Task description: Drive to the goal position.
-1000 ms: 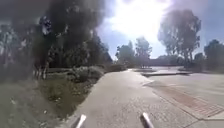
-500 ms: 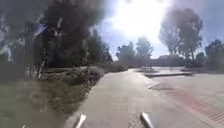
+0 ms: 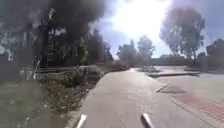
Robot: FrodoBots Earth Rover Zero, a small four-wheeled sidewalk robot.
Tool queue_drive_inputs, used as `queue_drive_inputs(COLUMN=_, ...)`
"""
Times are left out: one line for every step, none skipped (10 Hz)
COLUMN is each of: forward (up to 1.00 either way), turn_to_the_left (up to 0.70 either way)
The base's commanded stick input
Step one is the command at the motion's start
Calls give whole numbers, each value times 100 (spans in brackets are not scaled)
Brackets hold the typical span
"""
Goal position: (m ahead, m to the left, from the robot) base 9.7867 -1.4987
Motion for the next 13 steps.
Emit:
queue_drive_inputs(forward=85, turn_to_the_left=-25)
queue_drive_inputs(forward=85, turn_to_the_left=-1)
queue_drive_inputs(forward=85, turn_to_the_left=-4)
queue_drive_inputs(forward=85, turn_to_the_left=-8)
queue_drive_inputs(forward=85, turn_to_the_left=-34)
queue_drive_inputs(forward=85, turn_to_the_left=-34)
queue_drive_inputs(forward=85, turn_to_the_left=-34)
queue_drive_inputs(forward=85, turn_to_the_left=-33)
queue_drive_inputs(forward=85, turn_to_the_left=-31)
queue_drive_inputs(forward=85, turn_to_the_left=-28)
queue_drive_inputs(forward=85, turn_to_the_left=0)
queue_drive_inputs(forward=85, turn_to_the_left=0)
queue_drive_inputs(forward=85, turn_to_the_left=0)
